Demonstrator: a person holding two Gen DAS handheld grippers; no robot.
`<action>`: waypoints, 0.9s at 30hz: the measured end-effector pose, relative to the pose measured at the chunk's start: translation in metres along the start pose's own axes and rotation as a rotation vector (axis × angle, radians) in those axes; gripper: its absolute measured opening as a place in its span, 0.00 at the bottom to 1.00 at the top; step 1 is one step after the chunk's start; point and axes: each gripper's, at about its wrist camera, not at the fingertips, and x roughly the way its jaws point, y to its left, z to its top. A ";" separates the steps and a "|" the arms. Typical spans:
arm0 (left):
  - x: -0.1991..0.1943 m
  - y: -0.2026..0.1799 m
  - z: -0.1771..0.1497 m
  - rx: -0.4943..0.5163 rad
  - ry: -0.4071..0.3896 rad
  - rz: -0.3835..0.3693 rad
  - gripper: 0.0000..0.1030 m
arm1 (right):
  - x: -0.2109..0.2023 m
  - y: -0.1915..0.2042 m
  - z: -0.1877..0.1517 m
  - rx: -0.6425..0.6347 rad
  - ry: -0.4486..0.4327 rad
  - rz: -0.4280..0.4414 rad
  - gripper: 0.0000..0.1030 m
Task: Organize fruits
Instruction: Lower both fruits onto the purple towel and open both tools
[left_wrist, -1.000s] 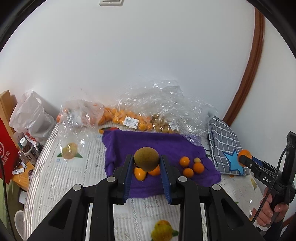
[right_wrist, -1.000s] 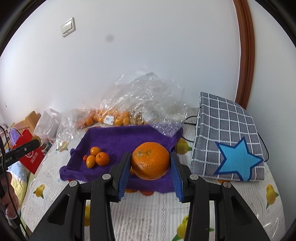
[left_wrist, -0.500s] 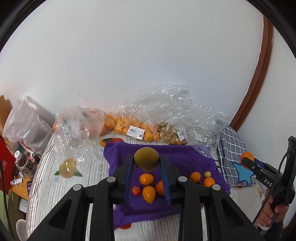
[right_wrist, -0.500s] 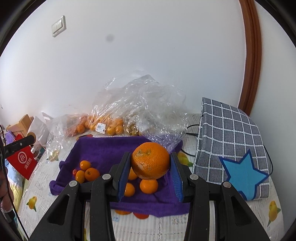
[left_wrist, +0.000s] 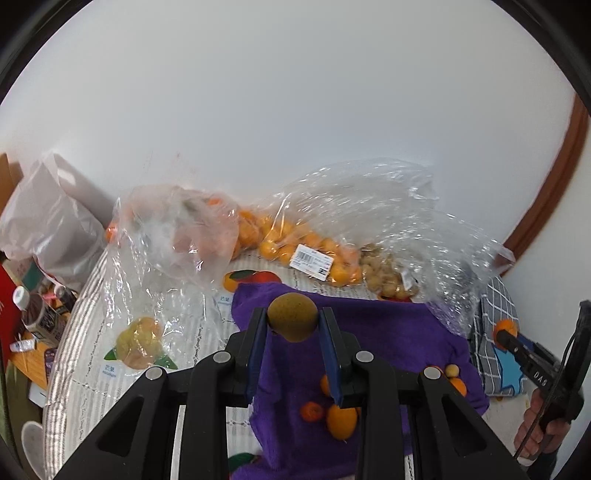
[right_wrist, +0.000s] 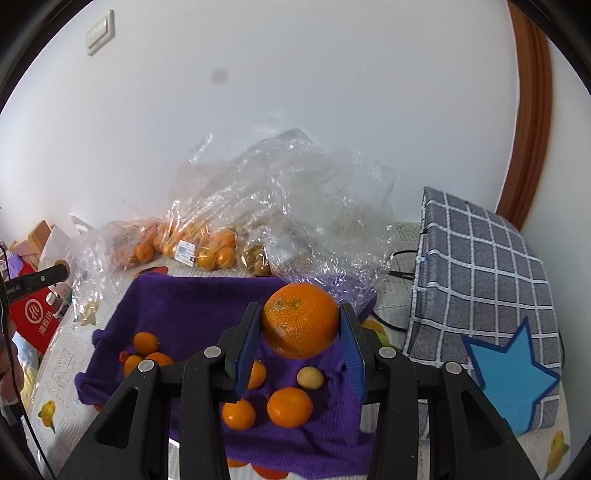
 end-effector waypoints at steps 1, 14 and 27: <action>0.006 0.000 0.001 -0.002 0.010 -0.002 0.27 | 0.006 -0.001 0.000 0.000 0.008 0.002 0.41; 0.082 -0.028 -0.016 0.054 0.153 -0.017 0.27 | 0.089 0.005 -0.017 -0.003 0.175 0.065 0.41; 0.112 -0.047 -0.034 0.112 0.246 0.012 0.27 | 0.115 0.013 -0.030 -0.014 0.229 0.043 0.41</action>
